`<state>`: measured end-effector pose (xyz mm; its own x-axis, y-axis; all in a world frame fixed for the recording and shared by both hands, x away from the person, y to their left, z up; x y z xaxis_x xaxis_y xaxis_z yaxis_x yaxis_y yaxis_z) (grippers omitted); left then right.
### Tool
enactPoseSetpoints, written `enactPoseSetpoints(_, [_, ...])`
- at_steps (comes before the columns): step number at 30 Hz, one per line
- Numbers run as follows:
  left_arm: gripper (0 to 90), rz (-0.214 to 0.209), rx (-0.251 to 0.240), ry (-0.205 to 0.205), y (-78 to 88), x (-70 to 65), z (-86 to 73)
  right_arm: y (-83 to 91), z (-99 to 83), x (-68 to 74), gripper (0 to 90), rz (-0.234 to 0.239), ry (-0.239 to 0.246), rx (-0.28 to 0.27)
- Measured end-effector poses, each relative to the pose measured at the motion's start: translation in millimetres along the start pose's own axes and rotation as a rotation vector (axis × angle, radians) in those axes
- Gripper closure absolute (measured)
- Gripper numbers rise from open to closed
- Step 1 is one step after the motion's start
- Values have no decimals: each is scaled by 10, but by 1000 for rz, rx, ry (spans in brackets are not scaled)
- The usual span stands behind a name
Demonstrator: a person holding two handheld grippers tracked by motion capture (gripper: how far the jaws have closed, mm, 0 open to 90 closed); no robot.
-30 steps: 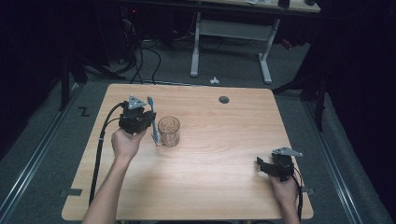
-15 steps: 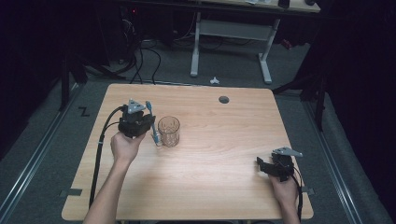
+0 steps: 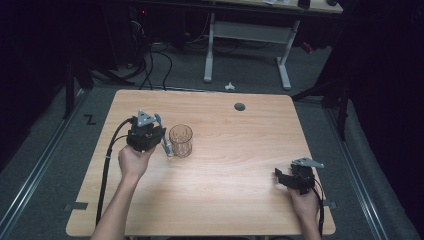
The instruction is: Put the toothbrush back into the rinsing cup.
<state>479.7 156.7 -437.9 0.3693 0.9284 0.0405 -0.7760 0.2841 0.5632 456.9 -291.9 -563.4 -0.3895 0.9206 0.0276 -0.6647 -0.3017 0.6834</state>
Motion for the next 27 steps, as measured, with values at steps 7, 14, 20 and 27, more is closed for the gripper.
enactPoseSetpoints(7, [795, 1, 0, 1, 2, -1, -31, 0, 0, 1, 304, 0, -1, 0])
enactPoseSetpoints(14, [794, 6, 8, -7, -22, -22, -69, 0, 0, 1, 304, 0, 0, 0])
enactPoseSetpoints(20, [796, 13, 9, -25, -31, -44, -79, 0, 0, 1, 305, 0, 0, 0])
enactPoseSetpoints(27, [796, 15, 5, -34, -45, -55, -98, 0, 0, 1, 305, 0, 0, 0])
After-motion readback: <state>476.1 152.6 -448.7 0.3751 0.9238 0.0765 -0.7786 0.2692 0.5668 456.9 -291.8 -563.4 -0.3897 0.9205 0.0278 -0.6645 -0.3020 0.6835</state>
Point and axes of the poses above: each handheld gripper's, and its own axes: y roughly backward along the jaws, z roughly out of its top, x roughly to its left, the point moved 9 cm from there along -y, roughly forward along the jaws, and after that the axes turned 4 degrees about z, right-handed, at the moved point
